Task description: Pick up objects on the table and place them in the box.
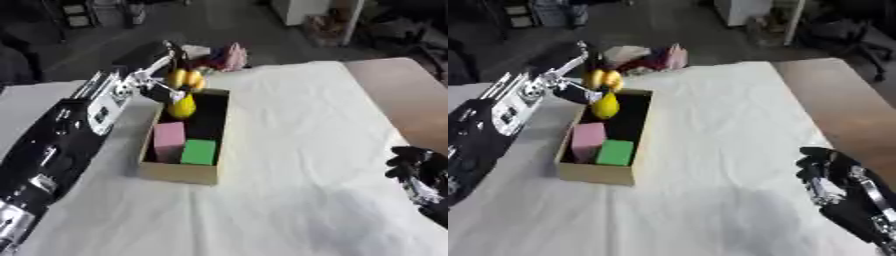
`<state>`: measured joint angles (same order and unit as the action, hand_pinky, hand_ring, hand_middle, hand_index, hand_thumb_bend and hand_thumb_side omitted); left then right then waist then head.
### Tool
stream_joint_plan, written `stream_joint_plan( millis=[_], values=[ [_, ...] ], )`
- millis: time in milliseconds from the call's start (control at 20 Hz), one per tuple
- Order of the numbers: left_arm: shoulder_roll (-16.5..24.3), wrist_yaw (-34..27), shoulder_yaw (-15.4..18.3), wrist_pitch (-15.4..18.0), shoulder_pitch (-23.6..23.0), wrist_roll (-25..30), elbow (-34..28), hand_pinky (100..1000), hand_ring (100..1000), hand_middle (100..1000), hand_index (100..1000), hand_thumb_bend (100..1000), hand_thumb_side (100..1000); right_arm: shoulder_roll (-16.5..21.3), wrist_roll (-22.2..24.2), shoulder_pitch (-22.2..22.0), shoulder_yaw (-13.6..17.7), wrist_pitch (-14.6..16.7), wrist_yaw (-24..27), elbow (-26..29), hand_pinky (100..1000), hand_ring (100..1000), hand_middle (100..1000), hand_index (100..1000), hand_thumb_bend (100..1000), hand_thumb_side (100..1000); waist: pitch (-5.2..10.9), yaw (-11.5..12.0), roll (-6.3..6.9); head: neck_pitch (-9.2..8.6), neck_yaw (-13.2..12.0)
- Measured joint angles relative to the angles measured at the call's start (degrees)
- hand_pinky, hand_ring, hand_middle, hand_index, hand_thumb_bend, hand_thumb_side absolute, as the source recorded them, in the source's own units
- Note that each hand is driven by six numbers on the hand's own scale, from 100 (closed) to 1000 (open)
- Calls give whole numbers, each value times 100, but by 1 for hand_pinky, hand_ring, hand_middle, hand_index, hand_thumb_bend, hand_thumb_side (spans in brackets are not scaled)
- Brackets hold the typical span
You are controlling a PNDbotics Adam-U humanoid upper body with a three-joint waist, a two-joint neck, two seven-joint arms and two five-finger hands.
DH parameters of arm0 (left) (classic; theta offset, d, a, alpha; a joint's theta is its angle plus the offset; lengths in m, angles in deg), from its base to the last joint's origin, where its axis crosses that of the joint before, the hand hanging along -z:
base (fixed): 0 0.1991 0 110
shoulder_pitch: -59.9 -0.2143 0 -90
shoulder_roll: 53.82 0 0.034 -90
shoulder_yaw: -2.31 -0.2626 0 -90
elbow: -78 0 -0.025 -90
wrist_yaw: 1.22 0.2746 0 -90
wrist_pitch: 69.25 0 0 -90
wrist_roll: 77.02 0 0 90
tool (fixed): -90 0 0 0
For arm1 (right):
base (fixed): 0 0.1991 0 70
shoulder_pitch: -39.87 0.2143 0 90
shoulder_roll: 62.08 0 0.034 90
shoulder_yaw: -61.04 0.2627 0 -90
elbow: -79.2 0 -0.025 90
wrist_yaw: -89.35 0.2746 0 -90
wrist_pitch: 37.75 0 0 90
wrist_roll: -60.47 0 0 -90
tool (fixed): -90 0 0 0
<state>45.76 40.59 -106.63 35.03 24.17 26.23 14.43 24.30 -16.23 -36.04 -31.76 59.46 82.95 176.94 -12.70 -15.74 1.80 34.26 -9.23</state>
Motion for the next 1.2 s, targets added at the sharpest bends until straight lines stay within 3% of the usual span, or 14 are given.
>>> stream_joint_plan(
  millis=[100,350,400,500,600,650,800,950,1200],
  values=[
    [49,-137,-83,196,-88,204,-64,709,574,567,702,334,100,0,-10,-1,11,-9,1,-18,735,628,635,807,100,460,1,13,0,0,30],
    [66,-246,-41,337,-146,751,37,712,591,584,716,336,100,-14,-17,-3,26,-15,4,-25,735,628,635,806,100,460,4,22,-10,0,68],
    [66,-263,-10,325,-147,857,36,778,741,750,821,701,252,-18,-17,-4,28,-16,4,-25,736,628,635,806,100,461,5,25,-12,0,74],
    [69,-269,76,245,-183,983,-11,799,771,791,856,844,339,-25,-18,-7,29,-16,4,-26,736,628,635,807,100,461,8,51,-14,0,79],
    [77,-270,152,126,-199,995,-133,806,779,801,862,875,356,-41,-18,-8,29,-17,4,-27,736,628,635,807,100,461,15,63,-20,0,85],
    [88,-275,186,58,-199,963,-217,820,802,828,881,951,403,-45,-18,-9,29,-17,4,-27,736,628,635,807,100,462,23,64,-20,0,92],
    [147,-325,302,-157,-200,771,-470,809,787,815,868,951,424,-49,-17,-33,29,-17,5,-31,736,628,635,807,100,466,41,87,-22,0,106],
    [177,-472,406,-285,-290,509,-750,789,738,755,833,879,428,-50,-17,-55,29,-17,6,-42,736,628,635,808,100,462,76,120,-32,27,120],
    [309,-906,821,-169,-835,37,-1424,761,689,703,794,816,410,-49,-34,-109,43,-10,7,-43,736,627,634,817,100,461,178,332,-27,112,146]
  ],
)
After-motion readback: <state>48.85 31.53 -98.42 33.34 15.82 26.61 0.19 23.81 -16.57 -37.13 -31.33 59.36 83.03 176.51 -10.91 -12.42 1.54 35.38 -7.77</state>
